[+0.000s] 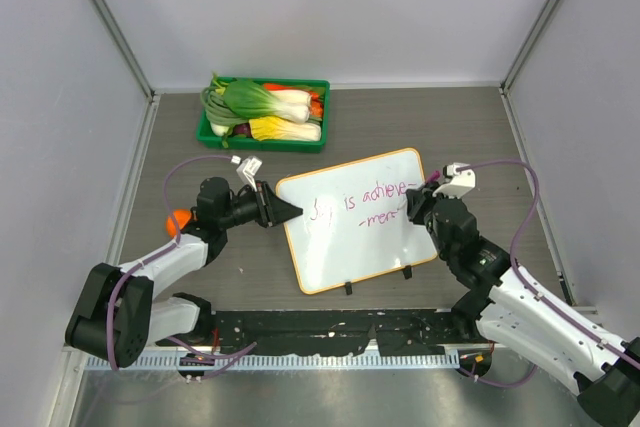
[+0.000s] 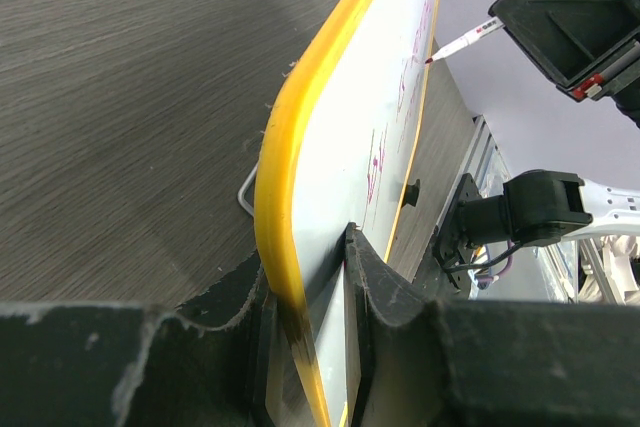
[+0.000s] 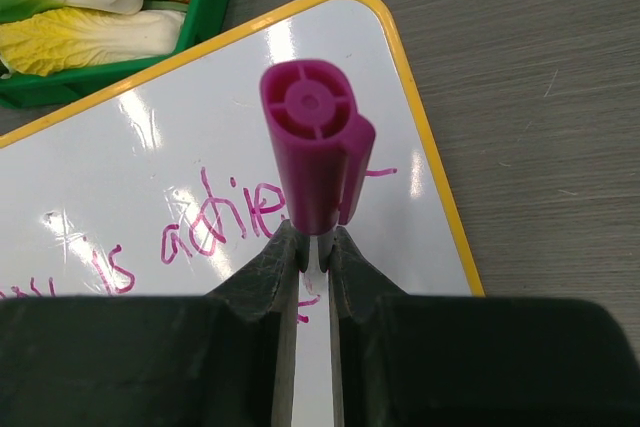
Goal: Write a sentence on the whiteboard
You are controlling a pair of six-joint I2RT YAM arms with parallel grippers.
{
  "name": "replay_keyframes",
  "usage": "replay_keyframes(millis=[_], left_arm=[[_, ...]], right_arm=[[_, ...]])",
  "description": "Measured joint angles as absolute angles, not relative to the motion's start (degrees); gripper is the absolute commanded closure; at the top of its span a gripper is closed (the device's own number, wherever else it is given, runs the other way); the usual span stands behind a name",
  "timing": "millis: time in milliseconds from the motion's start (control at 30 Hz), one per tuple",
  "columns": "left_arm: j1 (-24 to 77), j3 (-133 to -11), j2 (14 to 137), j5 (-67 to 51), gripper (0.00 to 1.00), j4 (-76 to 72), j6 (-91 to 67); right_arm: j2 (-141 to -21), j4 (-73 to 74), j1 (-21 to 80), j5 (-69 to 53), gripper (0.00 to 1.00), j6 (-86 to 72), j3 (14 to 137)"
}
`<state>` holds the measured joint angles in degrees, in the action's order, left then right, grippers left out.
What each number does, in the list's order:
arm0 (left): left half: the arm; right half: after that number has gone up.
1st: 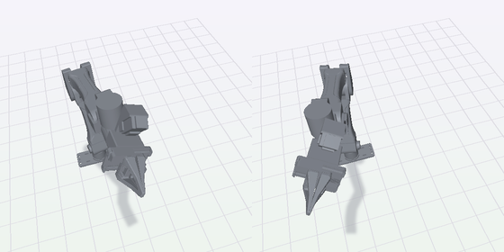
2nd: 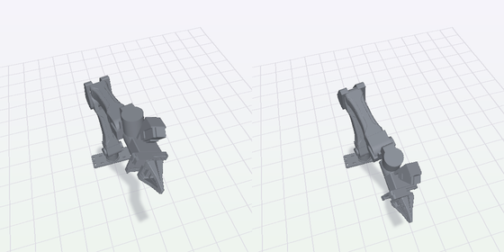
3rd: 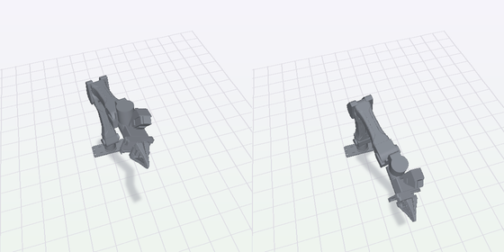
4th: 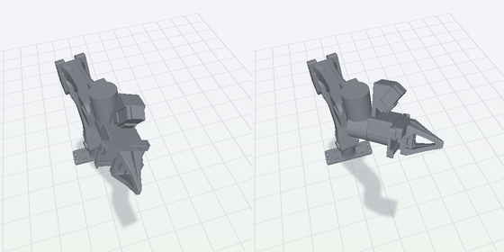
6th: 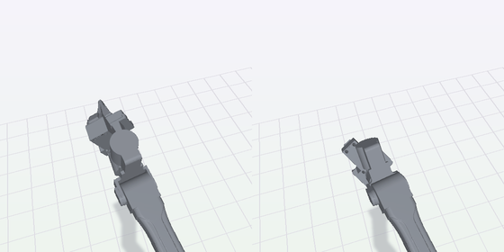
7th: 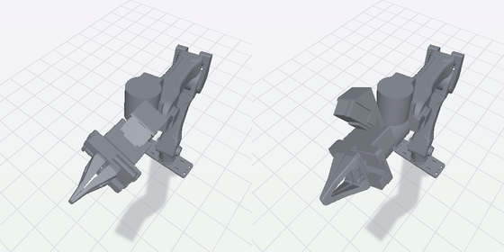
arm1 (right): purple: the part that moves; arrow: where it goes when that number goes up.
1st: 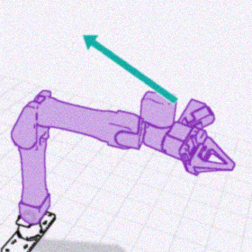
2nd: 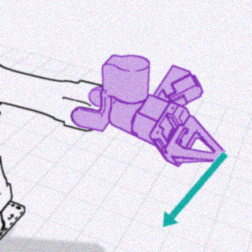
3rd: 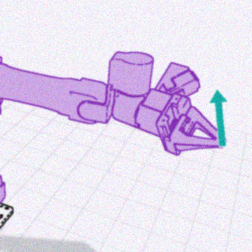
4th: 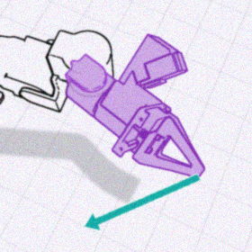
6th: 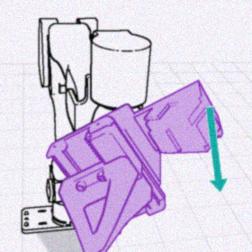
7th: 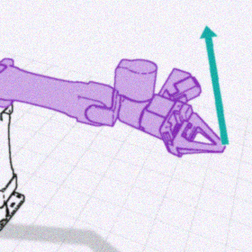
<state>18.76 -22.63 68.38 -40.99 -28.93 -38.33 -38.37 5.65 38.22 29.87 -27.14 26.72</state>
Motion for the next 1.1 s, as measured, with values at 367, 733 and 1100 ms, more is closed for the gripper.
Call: replay_keyframes(millis=[367,733,1100], left_arm=[[18.8,-22.6,68.4,-41.0,1.00,-28.9,-38.3],[18.8,-22.6,68.3,-41.0,1.00,-28.9,-38.3],[18.8,-22.6,68.4,-41.0,1.00,-28.9,-38.3]], right_arm=[[-41.1,4.3,38.1,28.8,0.99,-27.1,28.8],[-40.9,4.3,38.1,27.9,0.99,-27.2,27.8],[-38.1,5.7,38.1,26.9,0.99,-28.1,25.7]])
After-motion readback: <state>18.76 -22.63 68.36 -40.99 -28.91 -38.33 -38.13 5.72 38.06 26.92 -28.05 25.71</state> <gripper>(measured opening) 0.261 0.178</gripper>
